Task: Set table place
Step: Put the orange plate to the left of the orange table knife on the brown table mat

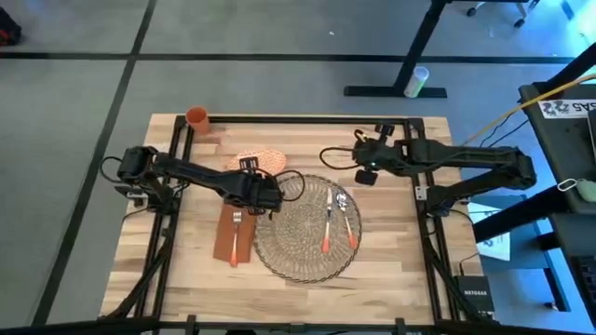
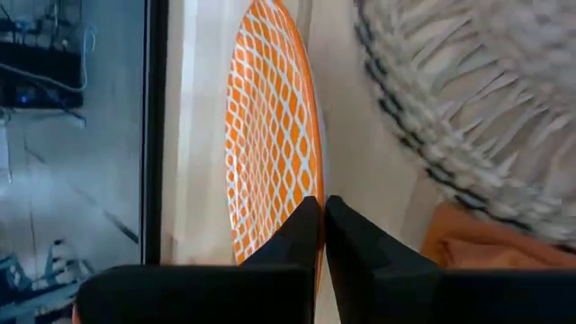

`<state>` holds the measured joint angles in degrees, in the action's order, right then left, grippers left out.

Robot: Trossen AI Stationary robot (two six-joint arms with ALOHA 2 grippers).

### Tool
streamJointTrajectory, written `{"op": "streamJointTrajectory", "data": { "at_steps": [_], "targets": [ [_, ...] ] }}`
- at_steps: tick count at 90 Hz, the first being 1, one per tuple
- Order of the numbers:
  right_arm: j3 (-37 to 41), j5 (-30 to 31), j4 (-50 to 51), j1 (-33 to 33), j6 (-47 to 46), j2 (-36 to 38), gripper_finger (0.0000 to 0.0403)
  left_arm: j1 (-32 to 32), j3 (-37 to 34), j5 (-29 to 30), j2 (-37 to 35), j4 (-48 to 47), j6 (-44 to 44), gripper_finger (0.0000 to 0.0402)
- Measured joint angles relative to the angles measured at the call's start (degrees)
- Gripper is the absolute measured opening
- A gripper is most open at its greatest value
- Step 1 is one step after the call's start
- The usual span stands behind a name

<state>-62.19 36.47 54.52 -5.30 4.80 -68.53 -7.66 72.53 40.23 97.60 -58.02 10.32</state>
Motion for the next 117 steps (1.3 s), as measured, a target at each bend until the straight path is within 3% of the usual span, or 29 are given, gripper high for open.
{"op": "streamJointTrajectory", "data": {
  "at_steps": [54, 117],
  "targets": [
    [0.0, 0.0, -0.3, 0.0, -0.1, 0.0, 0.0, -6.2, 3.2, -1.3, 0.0, 3.1, -0.2, 0.0],
    [0.0, 0.0, -0.3, 0.0, -0.1, 0.0, 0.0, -10.0, 3.2, -12.5, 0.7, 16.7, -2.2, 0.0]
  ]
}}
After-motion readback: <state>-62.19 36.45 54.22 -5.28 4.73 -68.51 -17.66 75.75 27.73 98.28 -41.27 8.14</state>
